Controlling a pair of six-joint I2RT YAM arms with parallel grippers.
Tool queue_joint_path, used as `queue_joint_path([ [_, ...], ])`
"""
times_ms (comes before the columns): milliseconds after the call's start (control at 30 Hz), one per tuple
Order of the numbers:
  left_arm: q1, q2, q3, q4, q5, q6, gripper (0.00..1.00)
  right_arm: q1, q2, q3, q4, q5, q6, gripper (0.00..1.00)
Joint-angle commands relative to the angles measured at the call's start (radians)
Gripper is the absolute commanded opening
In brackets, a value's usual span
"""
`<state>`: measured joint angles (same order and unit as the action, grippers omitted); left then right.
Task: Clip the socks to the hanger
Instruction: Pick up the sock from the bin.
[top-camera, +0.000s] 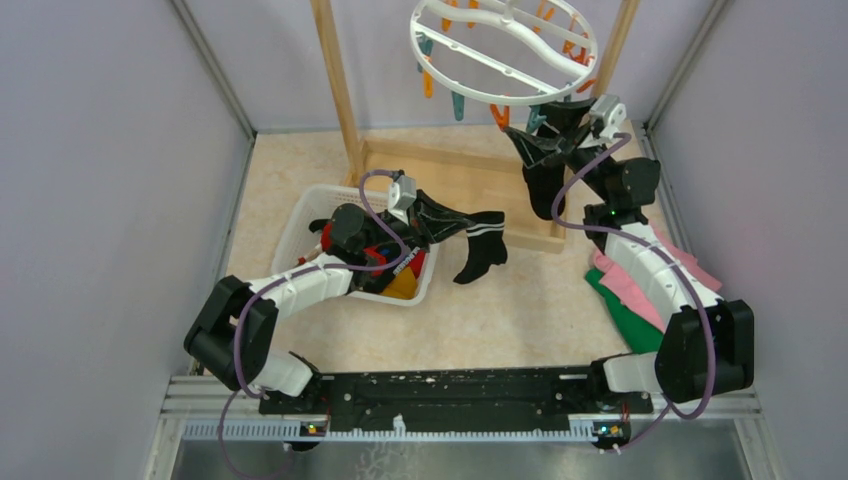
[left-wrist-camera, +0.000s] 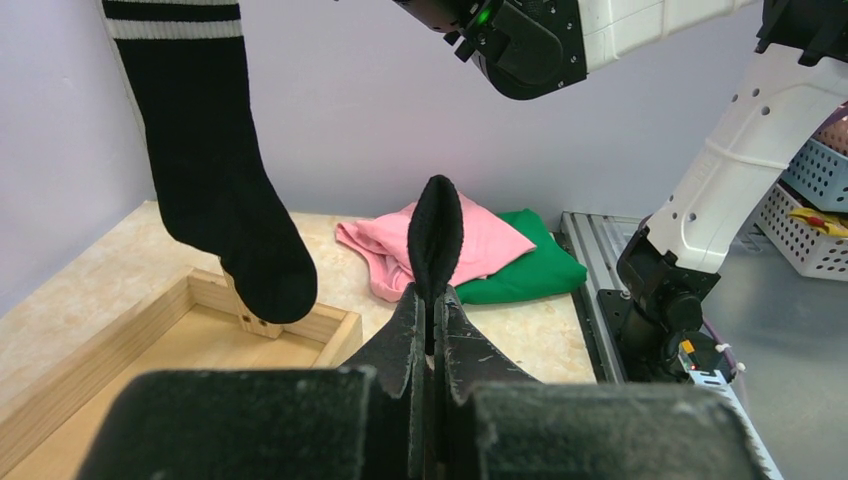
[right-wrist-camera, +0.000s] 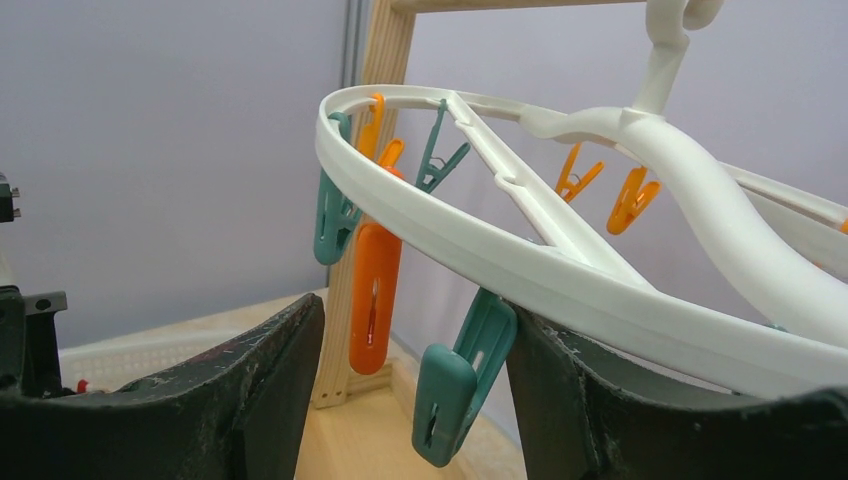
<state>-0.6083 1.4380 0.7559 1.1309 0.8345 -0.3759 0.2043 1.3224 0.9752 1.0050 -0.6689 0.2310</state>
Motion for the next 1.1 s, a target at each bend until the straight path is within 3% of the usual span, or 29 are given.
queue_joint_path([
  [0, 0.002, 0.0, 0.038, 0.072, 0.019, -0.009, 0.0, -0.019, -0.027, 0.001, 0.023, 0.017, 0.008, 0.65],
  [367, 0.0, 0.001, 0.042, 0.073, 0.017, -0.009, 0.0, -0.02, -0.034, -0.002, 0.02, -0.005, 0.003, 0.57],
  [567, 0.001, -0.003, 0.047, 0.068, 0.019, -0.012, 0.0, -0.031, -0.046, -0.01, -0.012, -0.055, -0.004, 0.73],
  [1067, 0.0, -0.019, 0.055, 0.048, 0.023, 0.009, 0.0, -0.109, -0.04, 0.046, -0.148, -0.259, 0.009, 0.77],
])
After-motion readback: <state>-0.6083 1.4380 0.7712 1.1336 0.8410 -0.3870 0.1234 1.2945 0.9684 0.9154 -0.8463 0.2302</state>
